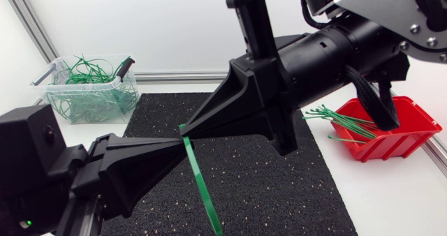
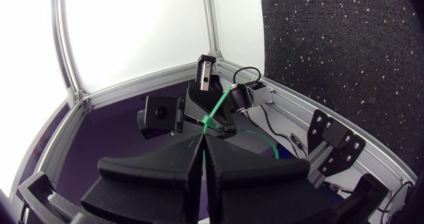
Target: Take a green cable tie from the red box, thread the tail through the head to close it, then place it in the transparent bin on the left.
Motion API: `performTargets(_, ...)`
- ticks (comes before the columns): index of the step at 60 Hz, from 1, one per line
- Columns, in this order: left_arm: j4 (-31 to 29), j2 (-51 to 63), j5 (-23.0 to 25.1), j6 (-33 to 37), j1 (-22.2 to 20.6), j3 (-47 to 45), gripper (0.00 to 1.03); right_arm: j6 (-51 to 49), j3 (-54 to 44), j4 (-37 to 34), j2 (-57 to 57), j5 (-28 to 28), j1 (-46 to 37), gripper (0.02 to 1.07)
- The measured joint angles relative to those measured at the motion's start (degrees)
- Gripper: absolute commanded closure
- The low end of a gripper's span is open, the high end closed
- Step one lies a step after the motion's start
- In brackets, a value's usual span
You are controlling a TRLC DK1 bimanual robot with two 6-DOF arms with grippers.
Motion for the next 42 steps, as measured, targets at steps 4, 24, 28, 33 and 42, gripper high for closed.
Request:
performTargets(4,-0.55,-0.04,1.42,0.04,0.81,0.00,1.00,-0.02,0.00,0.02,-0.07,0.17,0.28,0.77)
performTargets(24,-2.23,-0.35,20.31,-0.24,14.67,0.02,1.00,-0.48,-1.07,3.39,-3.28,2.40,-2.38,0.63)
performTargets(28,-2.56,-0.35,22.73,-0.22,15.89,0.02,1.00,-0.63,-1.33,4.35,-3.28,2.40,-3.17,0.63)
performTargets(33,-3.19,-0.35,25.29,-0.22,16.50,0.02,1.00,-2.01,-1.46,4.79,-2.01,2.36,-4.17,0.64)
performTargets(42,-3.32,-0.20,27.28,-0.20,16.55,0.02,1.00,-5.33,-1.46,4.44,3.82,0.15,-4.57,0.64)
